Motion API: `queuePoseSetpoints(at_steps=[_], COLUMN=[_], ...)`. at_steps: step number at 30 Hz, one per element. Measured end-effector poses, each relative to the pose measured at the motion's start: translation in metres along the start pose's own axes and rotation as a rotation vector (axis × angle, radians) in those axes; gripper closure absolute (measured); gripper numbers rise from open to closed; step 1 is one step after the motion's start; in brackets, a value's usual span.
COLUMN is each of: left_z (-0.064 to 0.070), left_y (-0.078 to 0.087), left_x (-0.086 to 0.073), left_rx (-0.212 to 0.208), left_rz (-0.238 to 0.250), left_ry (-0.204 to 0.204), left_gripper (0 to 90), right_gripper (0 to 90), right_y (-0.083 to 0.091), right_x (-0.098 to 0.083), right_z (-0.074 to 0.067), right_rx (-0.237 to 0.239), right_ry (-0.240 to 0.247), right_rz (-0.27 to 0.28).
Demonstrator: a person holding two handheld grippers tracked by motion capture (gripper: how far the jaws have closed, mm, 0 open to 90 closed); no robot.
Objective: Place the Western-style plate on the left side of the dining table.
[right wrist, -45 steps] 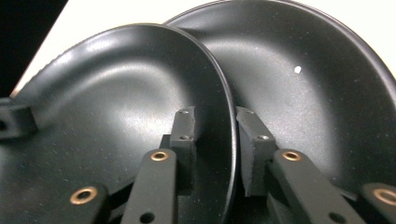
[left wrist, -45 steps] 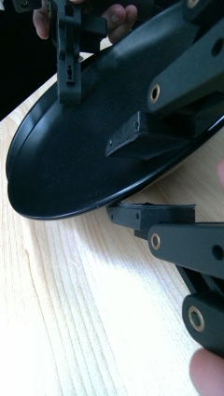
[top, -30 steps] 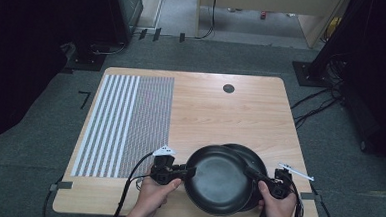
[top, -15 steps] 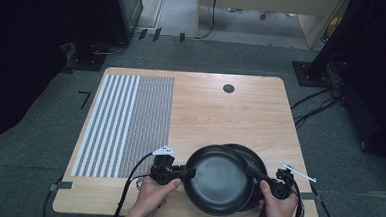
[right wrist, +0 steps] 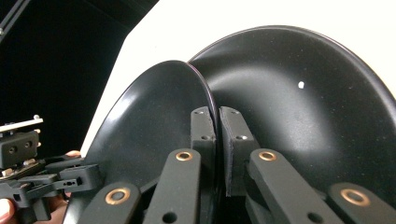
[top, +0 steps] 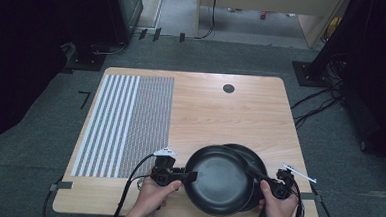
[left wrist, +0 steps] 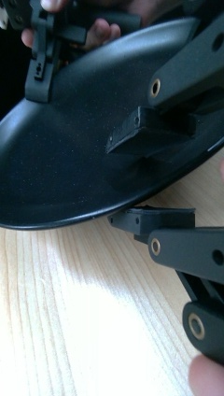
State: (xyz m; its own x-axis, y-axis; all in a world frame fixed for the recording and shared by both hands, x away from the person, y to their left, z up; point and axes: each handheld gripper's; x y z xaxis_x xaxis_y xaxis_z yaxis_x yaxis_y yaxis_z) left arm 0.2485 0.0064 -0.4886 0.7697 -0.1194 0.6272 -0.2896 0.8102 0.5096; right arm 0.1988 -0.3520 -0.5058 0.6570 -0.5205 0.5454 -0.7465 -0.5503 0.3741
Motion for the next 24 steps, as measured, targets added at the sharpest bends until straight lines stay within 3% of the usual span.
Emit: queuePoseSetpoints(at_steps=[7,11,19,24], left_z=[-0.002,-0.002,0.003,0.002], left_y=[0.001,0.005,0.018,0.029], left_x=[-0.001,0.001,0.01,0.016], left_rx=[-0.02,-0.036,-0.058,-0.038], left_rz=[0.015,0.037,0.065,0.084], left_ry=[0.032,0.056,0.06,0.055], left_gripper=[68.9,70.2,70.4,70.4], right_gripper=[85.4,85.5,85.3,85.3], right_y=[-0.001,0.0,0.003,-0.004], right_x=[-0.003,-0.003,0.001,0.003], right_z=[0.006,0.003,-0.01,-0.02], right_rx=[0.005,0.013,0.038,0.046], right_ry=[-0.059,-0.058,-0.067,-0.068], right_rz=[-0.005,0.012,0.031,0.028])
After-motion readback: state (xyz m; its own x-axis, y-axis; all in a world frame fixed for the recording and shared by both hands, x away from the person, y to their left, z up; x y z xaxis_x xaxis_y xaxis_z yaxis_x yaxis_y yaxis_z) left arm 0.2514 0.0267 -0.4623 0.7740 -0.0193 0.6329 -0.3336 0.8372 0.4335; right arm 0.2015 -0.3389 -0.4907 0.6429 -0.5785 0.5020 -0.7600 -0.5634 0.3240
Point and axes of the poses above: each handheld gripper's, and its own axes: y roughly backward along the jaws, x roughly out of its top, z roughly to its right, and after that the axes turned 5 degrees about z, right-handed
